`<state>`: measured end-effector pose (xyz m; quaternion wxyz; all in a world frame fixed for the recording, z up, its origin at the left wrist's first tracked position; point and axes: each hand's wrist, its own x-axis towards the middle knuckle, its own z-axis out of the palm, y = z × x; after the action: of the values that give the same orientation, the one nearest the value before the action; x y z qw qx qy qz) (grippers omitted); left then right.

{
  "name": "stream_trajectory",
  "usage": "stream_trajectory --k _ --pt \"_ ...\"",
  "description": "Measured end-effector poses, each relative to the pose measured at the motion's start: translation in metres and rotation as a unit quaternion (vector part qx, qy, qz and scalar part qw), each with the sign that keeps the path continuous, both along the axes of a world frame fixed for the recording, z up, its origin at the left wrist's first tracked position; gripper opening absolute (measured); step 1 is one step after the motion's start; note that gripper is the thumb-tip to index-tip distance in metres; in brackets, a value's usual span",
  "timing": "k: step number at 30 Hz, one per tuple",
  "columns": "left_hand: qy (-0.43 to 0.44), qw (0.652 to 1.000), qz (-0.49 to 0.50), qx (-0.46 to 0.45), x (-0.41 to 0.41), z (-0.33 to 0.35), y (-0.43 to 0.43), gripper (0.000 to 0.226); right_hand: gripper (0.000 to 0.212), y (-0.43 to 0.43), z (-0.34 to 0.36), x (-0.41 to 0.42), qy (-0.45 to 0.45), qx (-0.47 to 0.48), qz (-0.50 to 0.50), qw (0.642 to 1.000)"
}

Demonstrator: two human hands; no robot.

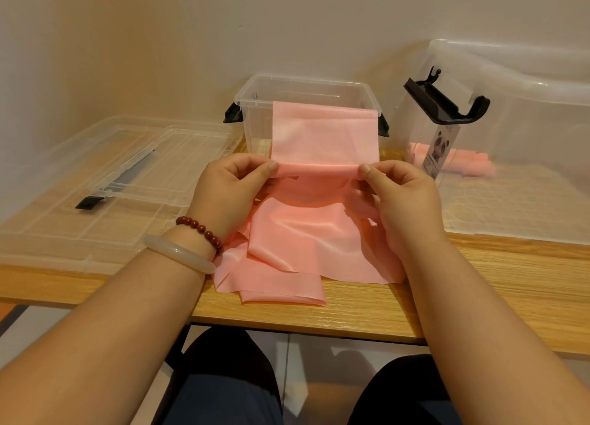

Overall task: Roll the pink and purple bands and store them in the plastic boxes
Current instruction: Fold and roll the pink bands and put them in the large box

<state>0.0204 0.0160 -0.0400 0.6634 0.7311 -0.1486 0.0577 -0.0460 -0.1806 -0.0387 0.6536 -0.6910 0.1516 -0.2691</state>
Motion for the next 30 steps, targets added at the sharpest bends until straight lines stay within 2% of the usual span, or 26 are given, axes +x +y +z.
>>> stream_trajectory --k 5,17,20,26,30 --pt "-0.001 0.999 -0.006 -0.032 -0.001 0.0013 -0.001 0.014 0.004 0.0027 0.0026 -0.0029 -0.01 0.0 0.004 1.0" --pt "-0.002 1.0 -0.011 -0.011 -0.001 0.0002 0.0008 0.019 0.013 -0.0049 -0.0037 0.0003 0.006 -0.033 0.013 0.999" --pt "-0.018 1.0 -0.017 -0.006 -0.0042 0.0026 -0.0007 0.017 0.005 -0.0033 -0.0016 0.0001 -0.003 -0.009 0.003 1.0" --pt "0.008 0.999 -0.031 -0.037 -0.0014 0.0 -0.0006 0.016 0.008 0.0037 0.0013 -0.0009 0.006 0.035 0.011 0.999" --pt "0.005 0.999 -0.029 -0.043 0.001 -0.0002 -0.0014 0.018 0.011 0.004 0.0047 -0.0026 0.003 0.012 0.001 1.0"
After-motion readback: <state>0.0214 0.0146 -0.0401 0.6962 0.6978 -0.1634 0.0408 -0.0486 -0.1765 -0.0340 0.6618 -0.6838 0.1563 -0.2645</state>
